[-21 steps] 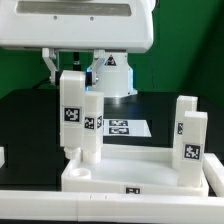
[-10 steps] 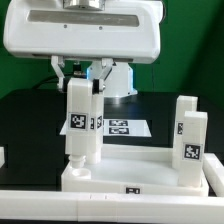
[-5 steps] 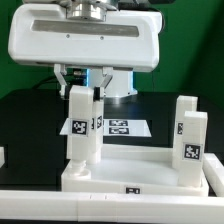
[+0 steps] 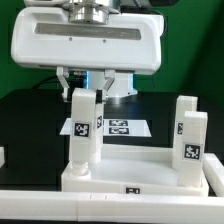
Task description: Assemble desk
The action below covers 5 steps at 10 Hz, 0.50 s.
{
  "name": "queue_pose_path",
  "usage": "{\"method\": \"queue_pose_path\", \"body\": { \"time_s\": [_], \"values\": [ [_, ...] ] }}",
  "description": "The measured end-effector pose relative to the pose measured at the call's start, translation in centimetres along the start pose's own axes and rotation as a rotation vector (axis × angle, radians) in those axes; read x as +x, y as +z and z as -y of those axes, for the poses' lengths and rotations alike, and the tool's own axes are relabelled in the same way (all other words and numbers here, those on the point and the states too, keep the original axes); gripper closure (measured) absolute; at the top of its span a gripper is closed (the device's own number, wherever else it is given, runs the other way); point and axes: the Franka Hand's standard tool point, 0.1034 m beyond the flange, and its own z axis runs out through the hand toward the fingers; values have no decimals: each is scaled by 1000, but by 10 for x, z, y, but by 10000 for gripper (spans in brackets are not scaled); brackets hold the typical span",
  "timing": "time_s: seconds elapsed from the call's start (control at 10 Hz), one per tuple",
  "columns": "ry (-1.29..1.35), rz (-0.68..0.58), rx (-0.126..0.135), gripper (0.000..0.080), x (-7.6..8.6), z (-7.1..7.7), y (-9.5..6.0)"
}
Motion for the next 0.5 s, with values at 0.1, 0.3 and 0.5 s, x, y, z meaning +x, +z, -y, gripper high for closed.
{"method": "queue_pose_path", "body": {
  "time_s": [0.1, 0.3, 0.5],
  "values": [
    [-1, 3, -1, 509, 0, 0, 2],
    [-3, 10, -3, 509, -3, 0, 6],
    [-4, 8, -8, 509, -7, -1, 9]
  ]
}}
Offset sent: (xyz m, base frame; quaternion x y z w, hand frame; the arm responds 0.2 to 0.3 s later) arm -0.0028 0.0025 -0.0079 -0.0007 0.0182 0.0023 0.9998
